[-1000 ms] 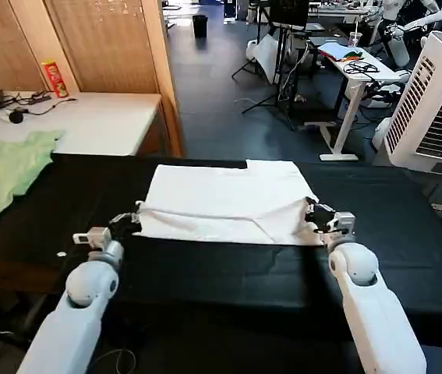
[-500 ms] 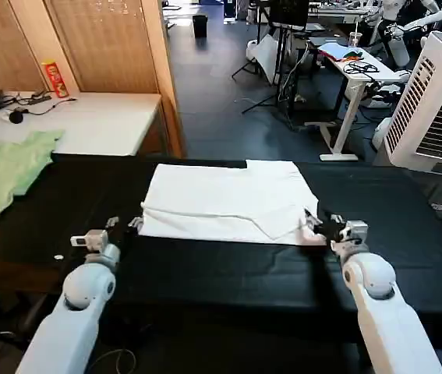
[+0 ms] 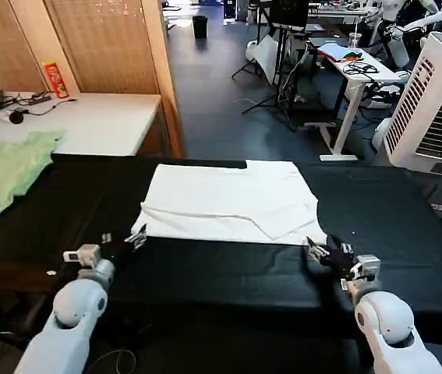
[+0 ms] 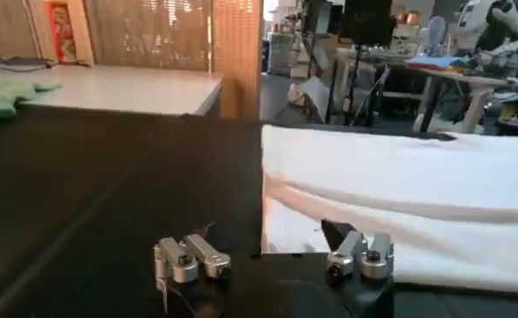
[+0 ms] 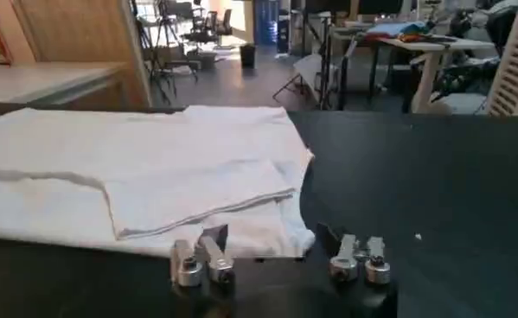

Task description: Fold and organize the clothes.

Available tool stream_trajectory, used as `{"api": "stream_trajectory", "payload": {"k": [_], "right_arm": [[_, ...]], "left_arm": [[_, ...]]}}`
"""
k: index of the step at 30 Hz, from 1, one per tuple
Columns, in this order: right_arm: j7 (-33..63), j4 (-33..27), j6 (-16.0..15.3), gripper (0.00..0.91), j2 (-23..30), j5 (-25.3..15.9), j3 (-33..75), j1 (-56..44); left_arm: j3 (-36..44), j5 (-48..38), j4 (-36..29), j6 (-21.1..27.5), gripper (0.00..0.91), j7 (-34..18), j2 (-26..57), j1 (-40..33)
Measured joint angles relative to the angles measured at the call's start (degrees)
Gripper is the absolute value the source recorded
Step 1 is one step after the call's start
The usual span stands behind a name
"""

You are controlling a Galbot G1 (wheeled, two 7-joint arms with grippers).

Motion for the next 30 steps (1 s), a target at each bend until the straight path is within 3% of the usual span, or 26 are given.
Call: {"api": "stream_trajectory", "payload": {"k": [1,2,4,6,7,8,12,19,24,30], "right_arm": [[0.00,-0.09,0.01,0.527,0.14,-0.08,-0.08,-0.01],[0.01,-0.21,0.03,0.517,0.25,-0.15,-0.09,-0.01],[0.00,-0.53,0.09,0.390,0.41,-0.20,-0.12,0.07],[-0.01,-0.92,0.14,0.205,0.48,-0.27,-0.15,0.26],[-0.01,-1.02,0.17,0.176,0.50,-0.27,-0.15,0.33],[0.00,-1.00,0.18,0.088,0.50,-0.27,-0.16,0.32],[1.20,0.28,-0.49,0.078,0.24,-0.11,-0.01,-0.56],[4.42,7.60,-4.90,0.078,-1.02,0.73,1.17,-4.63],[6.06,13.45,-7.98,0.078,-1.33,-0.08,2.61,-9.56],[5.97,18.49,-9.10,0.078,-0.24,-2.32,3.81,-16.48]], "left_arm": [[0.00,0.00,0.23,-0.02,0.185,0.00,-0.13,-0.01],[0.01,0.00,0.40,-0.02,0.156,-0.02,-0.24,-0.02],[0.00,-0.03,0.65,-0.02,0.000,-0.01,-0.36,0.03],[0.01,-0.10,0.65,-0.04,0.000,0.08,-0.37,0.23],[0.00,-0.10,0.64,-0.06,0.000,0.12,-0.37,0.33],[0.01,-0.10,0.62,-0.06,0.000,0.13,-0.38,0.40],[0.04,0.62,0.16,-0.11,0.000,0.12,-0.36,0.93],[0.04,3.14,-2.47,-0.07,0.000,-0.69,1.64,4.06],[-1.33,2.88,-6.62,0.68,0.000,-1.98,3.87,8.71],[-2.95,3.21,-12.98,1.09,0.000,-3.48,6.39,15.62]]}}
